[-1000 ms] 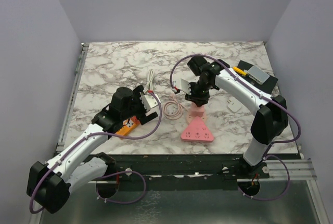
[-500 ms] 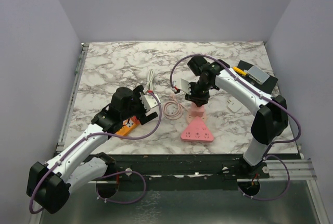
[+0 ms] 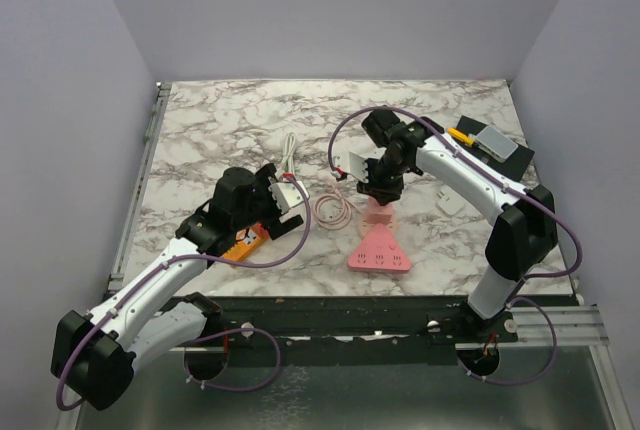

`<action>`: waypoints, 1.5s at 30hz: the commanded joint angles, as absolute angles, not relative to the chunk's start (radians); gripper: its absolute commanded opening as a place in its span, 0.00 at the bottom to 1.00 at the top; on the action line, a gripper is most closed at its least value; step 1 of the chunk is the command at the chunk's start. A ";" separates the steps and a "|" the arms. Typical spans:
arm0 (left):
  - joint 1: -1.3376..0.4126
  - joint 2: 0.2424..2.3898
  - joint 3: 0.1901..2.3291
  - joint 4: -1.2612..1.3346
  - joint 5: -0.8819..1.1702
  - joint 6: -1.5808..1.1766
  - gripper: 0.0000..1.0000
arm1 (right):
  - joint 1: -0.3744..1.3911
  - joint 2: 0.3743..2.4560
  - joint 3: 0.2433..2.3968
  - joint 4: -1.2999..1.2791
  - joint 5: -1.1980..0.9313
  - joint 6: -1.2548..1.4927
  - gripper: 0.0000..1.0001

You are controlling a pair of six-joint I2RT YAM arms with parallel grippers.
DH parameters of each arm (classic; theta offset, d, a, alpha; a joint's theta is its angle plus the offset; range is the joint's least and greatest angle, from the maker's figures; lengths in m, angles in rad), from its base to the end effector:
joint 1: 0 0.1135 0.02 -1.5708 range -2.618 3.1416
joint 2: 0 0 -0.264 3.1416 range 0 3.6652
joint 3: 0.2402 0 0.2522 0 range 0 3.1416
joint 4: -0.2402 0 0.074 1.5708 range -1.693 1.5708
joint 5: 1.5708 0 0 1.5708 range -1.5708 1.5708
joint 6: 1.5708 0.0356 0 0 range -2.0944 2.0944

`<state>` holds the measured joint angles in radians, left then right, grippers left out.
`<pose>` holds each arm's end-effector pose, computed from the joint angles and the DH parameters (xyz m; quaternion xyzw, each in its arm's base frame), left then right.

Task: Insert the plug
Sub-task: Insert the plug into the socket.

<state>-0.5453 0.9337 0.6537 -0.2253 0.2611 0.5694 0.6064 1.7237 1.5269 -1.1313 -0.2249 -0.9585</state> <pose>0.1746 -0.1167 0.2632 0.5079 0.6898 -0.1061 0.5049 0.2735 0.1993 0.2798 -0.7050 0.6900 0.0886 0.1379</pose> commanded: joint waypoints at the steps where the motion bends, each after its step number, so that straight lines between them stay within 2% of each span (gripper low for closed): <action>1: -0.541 0.926 0.653 -0.207 0.281 0.565 0.99 | 0.600 1.702 1.491 -1.132 -0.195 -0.953 0.01; 45: -0.542 0.933 0.661 -0.163 0.303 0.545 0.99 | 0.610 1.798 1.369 -1.100 -0.248 -0.886 0.01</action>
<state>-0.5453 0.9340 0.6537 -0.1814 0.2729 0.5583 0.6048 1.7168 1.4448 -1.0470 -0.2211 -0.9054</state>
